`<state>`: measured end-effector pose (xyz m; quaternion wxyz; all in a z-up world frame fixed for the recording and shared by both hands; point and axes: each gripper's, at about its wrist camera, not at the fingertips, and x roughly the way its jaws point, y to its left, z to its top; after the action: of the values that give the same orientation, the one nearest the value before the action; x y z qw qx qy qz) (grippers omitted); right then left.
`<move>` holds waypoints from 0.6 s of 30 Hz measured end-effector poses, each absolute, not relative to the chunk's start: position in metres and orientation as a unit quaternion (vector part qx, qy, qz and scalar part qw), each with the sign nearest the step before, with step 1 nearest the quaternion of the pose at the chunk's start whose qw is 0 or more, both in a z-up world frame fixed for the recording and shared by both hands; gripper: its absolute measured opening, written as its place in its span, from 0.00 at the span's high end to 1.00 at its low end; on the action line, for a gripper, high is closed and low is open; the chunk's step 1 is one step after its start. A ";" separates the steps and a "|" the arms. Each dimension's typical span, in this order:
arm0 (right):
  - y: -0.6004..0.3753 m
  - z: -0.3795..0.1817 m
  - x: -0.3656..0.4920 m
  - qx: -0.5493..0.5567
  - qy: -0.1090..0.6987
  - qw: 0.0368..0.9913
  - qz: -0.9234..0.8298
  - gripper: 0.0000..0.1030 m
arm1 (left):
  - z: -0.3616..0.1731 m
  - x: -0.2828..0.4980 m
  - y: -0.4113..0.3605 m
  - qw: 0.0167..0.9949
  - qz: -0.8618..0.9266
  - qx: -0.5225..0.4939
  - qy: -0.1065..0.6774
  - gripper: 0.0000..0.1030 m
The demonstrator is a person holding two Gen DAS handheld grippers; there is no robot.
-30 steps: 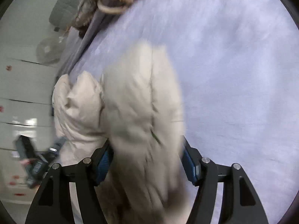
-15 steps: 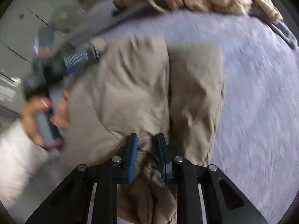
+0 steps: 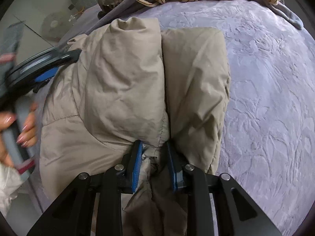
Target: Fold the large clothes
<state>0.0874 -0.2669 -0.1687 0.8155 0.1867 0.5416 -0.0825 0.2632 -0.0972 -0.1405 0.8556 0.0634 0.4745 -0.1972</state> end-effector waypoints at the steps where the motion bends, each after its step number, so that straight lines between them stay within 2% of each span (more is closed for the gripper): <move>1: -0.267 -0.167 0.087 0.189 0.542 0.814 -0.083 0.73 | -0.136 0.256 -0.086 0.856 -0.197 0.060 0.474 0.12; 7: -0.264 -0.144 0.082 0.190 0.537 0.816 -0.101 0.66 | -0.137 0.192 -0.027 0.849 -0.185 0.066 0.490 0.12; 12: -0.252 -0.120 0.046 0.147 0.527 0.828 -0.122 0.66 | -0.160 0.155 -0.010 0.841 -0.165 0.082 0.509 0.11; 18: -0.241 -0.112 0.019 0.148 0.548 0.814 -0.123 0.64 | -0.156 0.145 0.003 0.825 -0.149 0.058 0.542 0.11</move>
<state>0.0193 -0.2410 -0.1122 0.8140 0.1482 0.5481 -0.1229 0.1446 0.0033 -0.1556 0.8250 0.0580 0.5419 -0.1493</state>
